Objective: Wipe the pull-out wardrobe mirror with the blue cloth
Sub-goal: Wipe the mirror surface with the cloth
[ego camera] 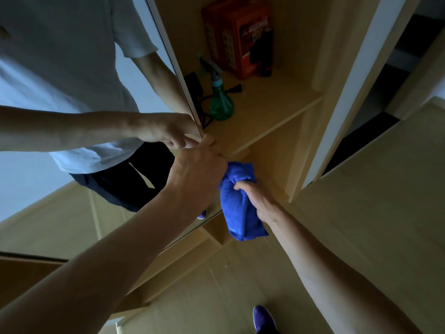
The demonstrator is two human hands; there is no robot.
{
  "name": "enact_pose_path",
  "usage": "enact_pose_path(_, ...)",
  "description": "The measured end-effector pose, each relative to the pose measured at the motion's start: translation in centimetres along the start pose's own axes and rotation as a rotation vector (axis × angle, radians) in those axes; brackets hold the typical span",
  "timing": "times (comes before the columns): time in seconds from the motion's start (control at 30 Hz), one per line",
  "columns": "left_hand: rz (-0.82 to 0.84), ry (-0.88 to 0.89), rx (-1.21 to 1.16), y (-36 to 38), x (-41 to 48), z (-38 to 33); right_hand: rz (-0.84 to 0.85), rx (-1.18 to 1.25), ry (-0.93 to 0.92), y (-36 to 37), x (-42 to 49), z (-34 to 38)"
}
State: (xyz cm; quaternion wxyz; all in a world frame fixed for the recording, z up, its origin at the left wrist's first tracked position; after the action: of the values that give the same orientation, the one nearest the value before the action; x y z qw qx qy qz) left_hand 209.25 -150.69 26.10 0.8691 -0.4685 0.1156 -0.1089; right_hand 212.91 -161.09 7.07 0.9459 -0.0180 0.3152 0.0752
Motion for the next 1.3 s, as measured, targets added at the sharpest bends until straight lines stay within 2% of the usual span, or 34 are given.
enact_pose_path(0.3,0.06,-0.048,0.012,0.2,-0.3,-0.3,-0.016,-0.086,0.104,-0.4,1.0,-3.9)
enact_pose_path(0.5,0.028,-0.058,0.002,0.6,0.1,-0.6,-0.007,0.01,-0.034,-0.5,-0.7,0.4)
enact_pose_path(0.7,0.079,-0.105,-0.037,0.9,0.1,-0.5,0.066,0.053,-0.145,-0.6,-2.4,4.4)
enact_pose_path(0.87,0.081,-0.089,-0.013,0.6,-0.1,-0.7,0.077,0.062,-0.077,-0.6,-2.6,3.3)
enact_pose_path(1.1,0.1,-0.037,-0.022,-0.6,-0.4,-0.5,0.005,-0.072,0.001,-0.8,-2.2,-0.1)
enact_pose_path(1.3,-0.08,-0.068,0.047,-5.6,0.2,1.7,0.016,-0.089,-0.025,-0.6,-2.6,1.1)
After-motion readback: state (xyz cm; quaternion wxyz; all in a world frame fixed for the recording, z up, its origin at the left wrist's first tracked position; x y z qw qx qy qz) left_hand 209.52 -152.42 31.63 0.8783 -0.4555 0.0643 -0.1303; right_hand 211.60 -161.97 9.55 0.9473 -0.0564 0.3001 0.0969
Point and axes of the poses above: each hand's wrist, its own x-axis towards the middle knuckle, its own y-axis out of the palm, z = x × y, the point moved 3 cm from there along x, towards the middle knuckle, and after that the axes turned 2 degrees about -x, right-handed, at the moved point
